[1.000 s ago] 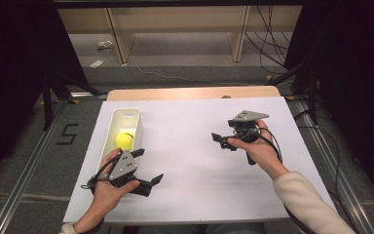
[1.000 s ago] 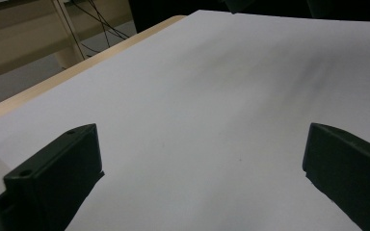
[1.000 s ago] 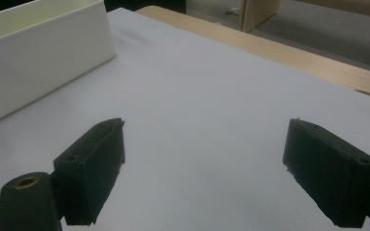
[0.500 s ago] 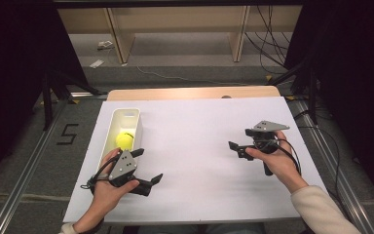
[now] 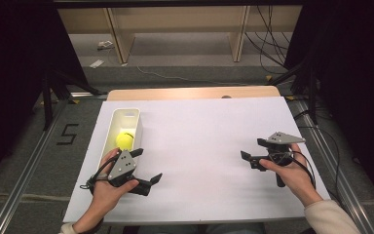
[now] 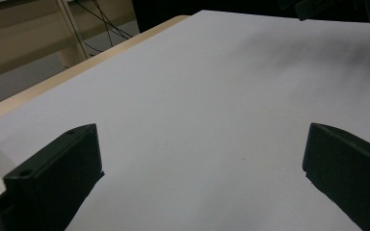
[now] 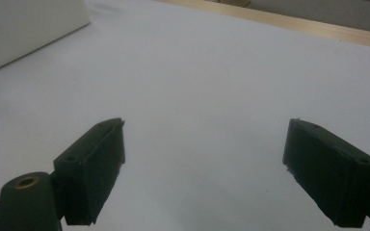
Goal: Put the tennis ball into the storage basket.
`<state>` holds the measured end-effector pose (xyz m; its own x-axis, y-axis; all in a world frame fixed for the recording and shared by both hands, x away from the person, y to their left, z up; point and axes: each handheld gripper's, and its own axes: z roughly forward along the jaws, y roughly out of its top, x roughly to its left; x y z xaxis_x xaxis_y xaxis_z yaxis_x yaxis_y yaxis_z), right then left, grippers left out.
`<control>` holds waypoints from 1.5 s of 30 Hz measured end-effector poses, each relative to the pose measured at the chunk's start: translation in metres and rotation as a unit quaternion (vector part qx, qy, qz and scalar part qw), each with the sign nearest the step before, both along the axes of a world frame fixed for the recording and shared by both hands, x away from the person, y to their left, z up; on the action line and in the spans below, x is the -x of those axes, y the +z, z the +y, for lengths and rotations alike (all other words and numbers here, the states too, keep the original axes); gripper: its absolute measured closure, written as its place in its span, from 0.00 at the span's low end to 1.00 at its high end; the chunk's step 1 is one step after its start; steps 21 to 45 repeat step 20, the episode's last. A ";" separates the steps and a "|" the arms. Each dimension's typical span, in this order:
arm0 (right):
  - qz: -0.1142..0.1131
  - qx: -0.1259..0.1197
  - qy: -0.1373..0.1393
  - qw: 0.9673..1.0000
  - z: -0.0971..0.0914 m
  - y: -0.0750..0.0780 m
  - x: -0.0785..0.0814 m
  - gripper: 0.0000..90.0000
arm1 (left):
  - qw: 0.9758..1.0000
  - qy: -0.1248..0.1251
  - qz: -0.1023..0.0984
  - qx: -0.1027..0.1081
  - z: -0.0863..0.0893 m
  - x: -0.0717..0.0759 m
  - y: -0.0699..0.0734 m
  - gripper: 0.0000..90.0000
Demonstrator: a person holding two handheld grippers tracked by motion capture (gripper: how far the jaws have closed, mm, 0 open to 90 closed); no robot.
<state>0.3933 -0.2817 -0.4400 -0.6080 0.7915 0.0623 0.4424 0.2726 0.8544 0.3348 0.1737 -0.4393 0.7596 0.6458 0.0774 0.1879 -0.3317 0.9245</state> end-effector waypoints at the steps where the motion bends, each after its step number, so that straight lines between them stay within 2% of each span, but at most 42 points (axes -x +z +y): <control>1: 0.001 -0.003 0.000 1.000 -0.001 -0.001 0.001 0.17 | 1.000 0.000 0.001 0.000 0.000 0.000 0.000 0.00; 15: -0.005 -0.001 0.017 1.000 -0.004 -0.002 0.017 0.17 | 1.000 0.000 0.000 0.003 0.002 0.001 0.001 0.00; 45: -0.005 0.002 0.023 1.000 -0.004 -0.004 0.016 0.17 | 1.000 0.000 -0.002 0.002 0.001 0.000 0.001 0.00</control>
